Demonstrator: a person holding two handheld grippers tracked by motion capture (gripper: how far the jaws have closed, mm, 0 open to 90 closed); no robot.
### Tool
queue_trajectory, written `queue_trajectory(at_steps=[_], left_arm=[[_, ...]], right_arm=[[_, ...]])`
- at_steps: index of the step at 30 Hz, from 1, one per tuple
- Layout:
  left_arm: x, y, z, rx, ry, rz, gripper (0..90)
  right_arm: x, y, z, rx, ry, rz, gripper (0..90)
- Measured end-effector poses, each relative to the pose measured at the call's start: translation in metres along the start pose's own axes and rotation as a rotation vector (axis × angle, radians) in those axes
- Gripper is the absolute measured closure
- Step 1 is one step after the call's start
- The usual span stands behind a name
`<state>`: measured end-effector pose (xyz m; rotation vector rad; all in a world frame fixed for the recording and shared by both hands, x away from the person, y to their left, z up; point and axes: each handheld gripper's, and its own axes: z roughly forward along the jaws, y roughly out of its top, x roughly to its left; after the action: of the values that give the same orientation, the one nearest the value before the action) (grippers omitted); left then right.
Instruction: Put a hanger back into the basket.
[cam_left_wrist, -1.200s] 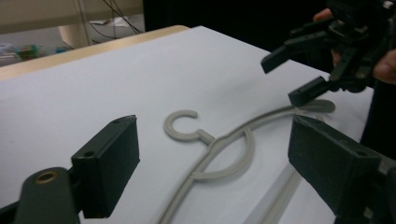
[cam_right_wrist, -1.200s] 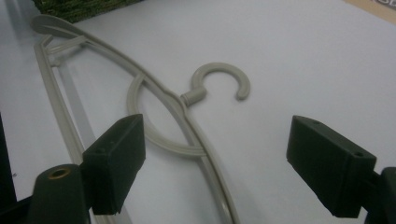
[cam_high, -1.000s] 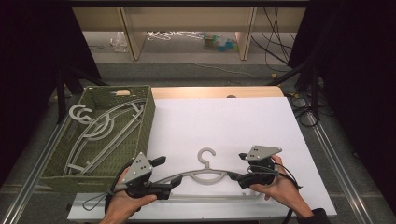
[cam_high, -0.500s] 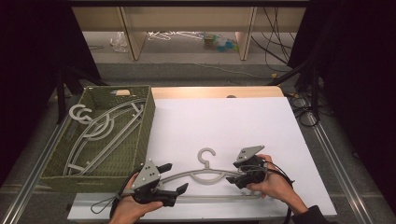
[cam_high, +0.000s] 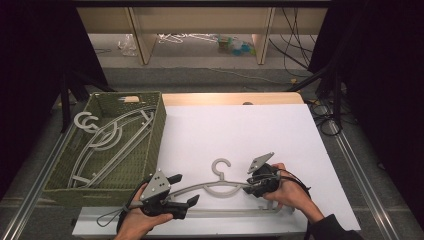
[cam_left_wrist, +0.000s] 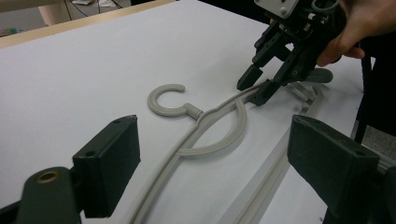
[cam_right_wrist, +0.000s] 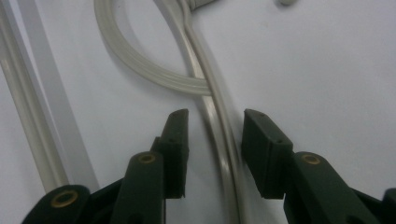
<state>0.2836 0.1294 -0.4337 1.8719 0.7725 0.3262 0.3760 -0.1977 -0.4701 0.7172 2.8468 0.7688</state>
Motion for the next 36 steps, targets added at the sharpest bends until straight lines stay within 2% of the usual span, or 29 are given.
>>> queue_trajectory(at_steps=[3,10,17,22,25,29,30,36], left_arm=[[0.001,-0.001,0.001,0.001,-0.010,0.001,16.9],[0.001,-0.001,0.001,0.011,-0.002,0.003,17.2],[0.003,-0.001,0.002,0.024,0.009,0.001,17.6],[0.002,-0.002,0.003,0.028,0.001,-0.002,17.6],[0.003,-0.002,0.004,0.041,-0.006,0.014,17.6],[0.002,-0.002,0.009,0.057,-0.022,0.021,18.5],[0.001,-0.002,0.010,0.060,-0.015,0.026,19.1],[0.004,0.004,0.021,0.070,-0.025,0.045,20.2]], right_arm=[[0.000,0.002,0.000,0.017,-0.001,-0.011,62.8],[0.001,0.007,0.001,0.060,0.000,-0.050,65.7],[-0.001,0.012,0.002,0.086,0.016,-0.038,69.6],[-0.003,0.015,0.003,0.106,0.013,-0.027,74.7],[-0.004,0.017,0.003,0.114,0.010,-0.029,76.5],[-0.001,0.019,0.004,0.124,-0.005,-0.069,77.9],[-0.001,0.018,0.004,0.124,-0.002,-0.077,78.5],[0.005,0.020,0.002,0.132,-0.017,-0.177,82.3]])
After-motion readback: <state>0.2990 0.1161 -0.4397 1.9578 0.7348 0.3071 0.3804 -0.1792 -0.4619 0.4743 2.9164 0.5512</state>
